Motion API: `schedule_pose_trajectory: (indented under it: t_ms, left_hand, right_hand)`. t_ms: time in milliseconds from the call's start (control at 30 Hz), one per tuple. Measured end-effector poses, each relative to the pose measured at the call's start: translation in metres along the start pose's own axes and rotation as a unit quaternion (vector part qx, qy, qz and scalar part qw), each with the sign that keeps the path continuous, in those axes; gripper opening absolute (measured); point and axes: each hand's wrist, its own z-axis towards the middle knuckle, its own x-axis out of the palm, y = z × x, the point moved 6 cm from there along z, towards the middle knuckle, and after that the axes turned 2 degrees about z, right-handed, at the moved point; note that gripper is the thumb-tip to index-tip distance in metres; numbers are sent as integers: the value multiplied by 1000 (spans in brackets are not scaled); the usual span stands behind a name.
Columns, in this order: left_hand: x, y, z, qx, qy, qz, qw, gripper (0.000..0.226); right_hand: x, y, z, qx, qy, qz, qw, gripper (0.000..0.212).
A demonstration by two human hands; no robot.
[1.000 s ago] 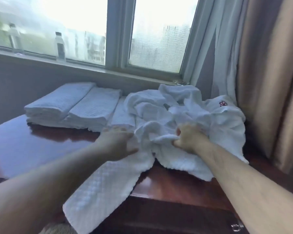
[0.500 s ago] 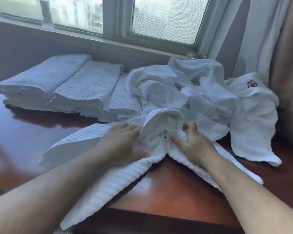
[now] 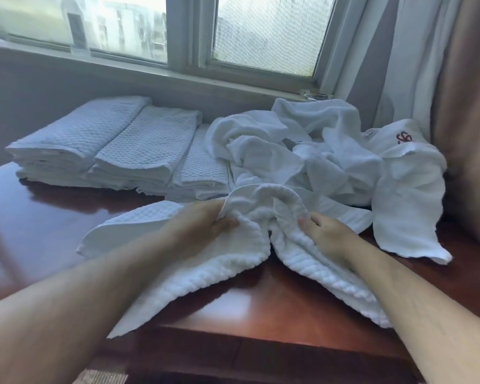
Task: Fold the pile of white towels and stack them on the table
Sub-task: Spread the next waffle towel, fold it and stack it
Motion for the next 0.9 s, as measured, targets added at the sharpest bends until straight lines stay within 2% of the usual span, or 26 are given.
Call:
schedule_pose_trajectory:
  t_ms: [67,133,167,233,300,333,400,467,533,600,667,767,833,900]
  left_hand:
    - [-19,2,-3,-34,-1,-55,998,22]
    - [-43,0,-1,-44,-34,-76,996,26]
    - [-55,-2,2,-43,-56,-61,996,29]
    - [-71,-10,7,-48,-96,-12,994,33]
    - [-78,-16,13,-66,-129,77,986,26]
    - [-77,-19,14,-76,-142,131,978,22]
    - [-70,-23,10,-90,-162,196,963,34]
    - [-54,-25,-2,-82,-165,169,968,33]
    - [-31,-22,-17,-96,-107,103,984,19]
    - [-12,-17,-32,-109,-16,81,991,33]
    - [-5,-18,-42,-77,35,79,993,53]
    - [6,-24,-56,-3,119,117,986,86]
    - [17,-27,-60,40,147,168,974,91]
    - [21,-29,-58,62,142,181,971,81]
  right_hand:
    - [-12,-4,-12,16,76,-64,995,58]
    - [-30,-6,-20,26,106,-121,987,47]
    - [-39,-4,-21,22,90,-132,987,45]
    - [-51,6,-21,9,5,-129,992,47]
    - [-51,16,-21,-11,-82,-112,990,34]
    - [-44,21,-21,-23,-95,-87,991,32]
    - [-23,30,-21,-38,-56,-61,996,47]
    - [0,31,-20,-34,-20,-67,997,47]
    - [12,27,-18,-35,-35,-82,995,44]
    - [15,25,-16,-35,-40,-82,995,60]
    - [16,21,-13,1,-3,-60,998,72]
    - [10,12,-13,87,46,-36,995,68]
    - [13,8,-19,146,86,-25,985,70]
    - [17,10,-25,159,131,-100,973,75]
